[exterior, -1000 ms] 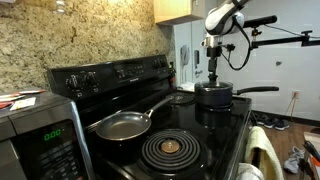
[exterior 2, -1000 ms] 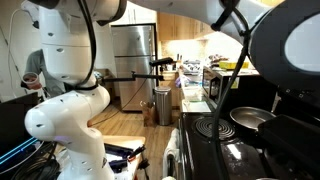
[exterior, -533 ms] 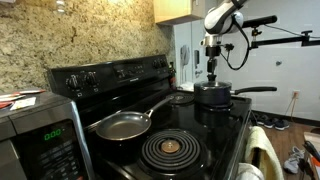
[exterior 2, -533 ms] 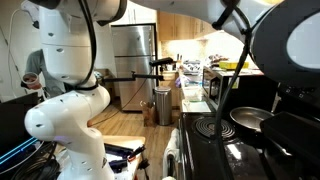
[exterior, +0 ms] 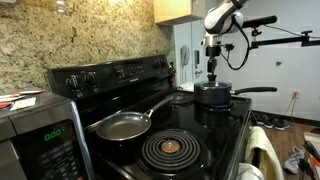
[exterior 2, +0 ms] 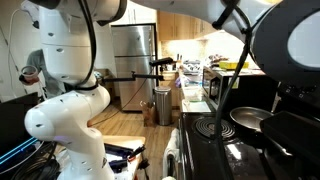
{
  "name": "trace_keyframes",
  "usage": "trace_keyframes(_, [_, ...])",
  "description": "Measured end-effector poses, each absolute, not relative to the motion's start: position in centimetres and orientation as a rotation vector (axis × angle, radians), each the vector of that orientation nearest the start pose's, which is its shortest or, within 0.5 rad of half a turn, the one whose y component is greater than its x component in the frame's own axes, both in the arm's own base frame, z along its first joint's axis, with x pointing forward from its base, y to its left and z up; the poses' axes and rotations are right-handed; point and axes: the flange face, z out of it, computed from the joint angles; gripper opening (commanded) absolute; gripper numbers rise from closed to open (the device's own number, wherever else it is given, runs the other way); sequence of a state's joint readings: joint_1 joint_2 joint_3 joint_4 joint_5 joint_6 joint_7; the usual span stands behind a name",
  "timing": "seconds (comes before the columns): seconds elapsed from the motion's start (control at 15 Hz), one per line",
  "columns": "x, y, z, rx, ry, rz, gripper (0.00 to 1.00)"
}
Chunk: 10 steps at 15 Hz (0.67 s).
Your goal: Pick up the glass lid from the black pot and put it on the stove.
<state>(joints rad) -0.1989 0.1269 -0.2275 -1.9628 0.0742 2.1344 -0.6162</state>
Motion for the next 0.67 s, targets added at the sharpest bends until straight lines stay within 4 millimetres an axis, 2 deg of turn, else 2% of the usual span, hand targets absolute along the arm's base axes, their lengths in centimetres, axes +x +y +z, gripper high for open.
trace_keyframes(0.27, [53.6,-23.7,42.2,-3.134,-0.246,-0.08,0.34])
trace_keyframes(0.67, [53.1,-23.0,44.8,-3.157,-0.275,-0.104,0.34])
